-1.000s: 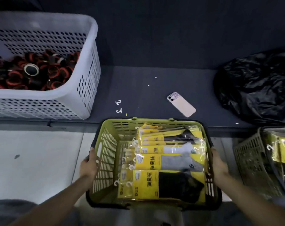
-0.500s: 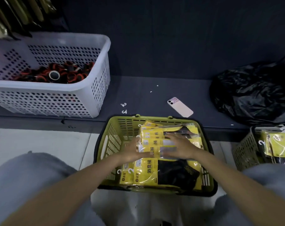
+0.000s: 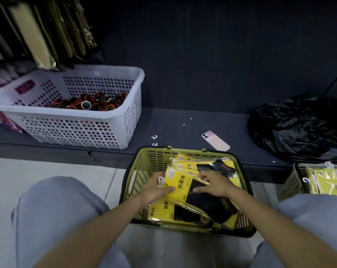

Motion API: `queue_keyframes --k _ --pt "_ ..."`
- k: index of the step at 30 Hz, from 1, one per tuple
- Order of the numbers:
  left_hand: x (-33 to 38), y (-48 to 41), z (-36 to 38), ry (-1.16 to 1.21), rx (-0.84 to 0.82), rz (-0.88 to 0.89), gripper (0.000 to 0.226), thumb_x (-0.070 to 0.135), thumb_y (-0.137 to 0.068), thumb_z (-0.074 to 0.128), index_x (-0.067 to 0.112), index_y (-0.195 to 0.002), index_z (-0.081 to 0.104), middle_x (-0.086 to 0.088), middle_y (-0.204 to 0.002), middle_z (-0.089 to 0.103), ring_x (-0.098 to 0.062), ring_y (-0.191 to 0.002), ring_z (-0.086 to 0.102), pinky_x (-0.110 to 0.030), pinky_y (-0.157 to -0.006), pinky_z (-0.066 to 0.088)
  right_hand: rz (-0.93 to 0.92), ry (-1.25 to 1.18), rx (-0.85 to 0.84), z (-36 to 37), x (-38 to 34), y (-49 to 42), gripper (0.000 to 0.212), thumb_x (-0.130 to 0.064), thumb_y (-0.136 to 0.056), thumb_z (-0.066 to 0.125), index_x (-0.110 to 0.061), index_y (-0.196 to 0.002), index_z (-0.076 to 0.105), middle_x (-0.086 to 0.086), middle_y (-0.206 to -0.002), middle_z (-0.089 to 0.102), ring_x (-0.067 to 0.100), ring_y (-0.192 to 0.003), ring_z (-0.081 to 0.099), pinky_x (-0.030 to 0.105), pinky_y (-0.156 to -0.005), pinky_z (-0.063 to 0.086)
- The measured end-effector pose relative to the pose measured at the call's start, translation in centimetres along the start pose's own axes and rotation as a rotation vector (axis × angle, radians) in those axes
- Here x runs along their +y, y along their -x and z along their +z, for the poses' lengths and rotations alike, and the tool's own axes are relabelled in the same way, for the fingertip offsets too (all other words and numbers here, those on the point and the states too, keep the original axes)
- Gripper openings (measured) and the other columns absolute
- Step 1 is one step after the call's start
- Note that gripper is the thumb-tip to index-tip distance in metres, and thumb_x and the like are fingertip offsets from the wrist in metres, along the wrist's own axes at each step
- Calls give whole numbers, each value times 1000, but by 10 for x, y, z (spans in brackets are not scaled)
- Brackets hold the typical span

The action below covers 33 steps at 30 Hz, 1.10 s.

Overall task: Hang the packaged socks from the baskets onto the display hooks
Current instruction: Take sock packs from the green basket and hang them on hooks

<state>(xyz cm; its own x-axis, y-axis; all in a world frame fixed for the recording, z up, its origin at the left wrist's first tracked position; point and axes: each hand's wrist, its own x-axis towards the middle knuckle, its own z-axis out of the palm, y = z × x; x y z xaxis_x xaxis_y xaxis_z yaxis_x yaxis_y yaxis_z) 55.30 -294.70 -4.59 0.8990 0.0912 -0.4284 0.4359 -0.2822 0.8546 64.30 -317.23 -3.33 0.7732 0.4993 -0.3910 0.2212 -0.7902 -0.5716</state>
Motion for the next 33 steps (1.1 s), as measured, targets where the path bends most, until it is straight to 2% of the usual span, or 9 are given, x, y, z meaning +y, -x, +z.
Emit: queue_keyframes --k 3,9,14,17,20,24,28,31,33 --pt "32 2 -10 162 120 9 107 44 -70 78 17 -150 13 -7 -151 31 -21 -125 48 -25 -96 44 -28 -273 283 -21 -13 6 54 -41 -77 75 -12 -119 61 0 -121 64 17 -115 57 33 -99 45" --pt "86 10 -21 310 -165 73 133 76 -48 74 19 -151 12 -5 -152 32 -23 -129 46 -36 -106 42 -115 -730 447 -44 -43 39 17 -26 -86 67 -21 -102 69 -9 -95 75 3 -87 69 8 -69 49" --pt "130 3 -29 303 -91 223 80 61 -56 77 22 -124 58 2 -119 68 -13 -108 64 -33 -97 48 -192 -813 483 -64 -71 42 13 -24 -89 63 -27 -101 67 -15 -95 74 -1 -88 68 6 -68 48" --pt "163 -3 -53 316 -48 304 49 48 -68 72 25 -110 65 11 -107 72 -5 -100 67 -19 -84 51 -264 -819 492 -89 -103 27 16 -26 -87 63 -21 -101 69 -5 -97 75 9 -91 70 19 -77 53" --pt "199 -9 -89 357 88 402 46 44 -66 73 25 -108 67 14 -102 73 0 -95 67 -8 -71 49 -361 -863 498 -121 -144 3 24 -21 -83 67 -20 -108 66 -7 -103 73 7 -97 68 24 -85 52" --pt "228 -21 -141 420 280 472 39 33 -61 80 19 -97 71 5 -94 76 -5 -86 71 -14 -69 52 -475 -926 591 -162 -202 -36 19 -17 -82 69 -21 -99 64 -14 -91 74 -5 -82 67 7 -65 49" --pt "241 -29 -194 406 375 532 24 18 -67 82 17 -89 72 8 -80 76 -2 -73 70 -9 -55 49 -520 -981 608 -182 -254 -74 14 -28 -82 65 -19 -93 66 -16 -84 73 -4 -77 68 8 -59 50" --pt "246 -26 -227 346 417 620 10 30 -73 73 24 -80 72 13 -77 75 0 -71 69 -7 -55 47 -551 -994 554 -186 -286 -99 19 -31 -82 64 -16 -94 66 -12 -85 75 0 -78 69 12 -64 51" --pt "247 -24 -246 316 465 674 28 50 -72 63 24 -60 63 14 -62 67 -6 -58 63 -8 -55 42 -565 -999 519 -187 -305 -112 26 -35 -79 64 -14 -95 66 -4 -88 76 10 -82 71 28 -79 54"
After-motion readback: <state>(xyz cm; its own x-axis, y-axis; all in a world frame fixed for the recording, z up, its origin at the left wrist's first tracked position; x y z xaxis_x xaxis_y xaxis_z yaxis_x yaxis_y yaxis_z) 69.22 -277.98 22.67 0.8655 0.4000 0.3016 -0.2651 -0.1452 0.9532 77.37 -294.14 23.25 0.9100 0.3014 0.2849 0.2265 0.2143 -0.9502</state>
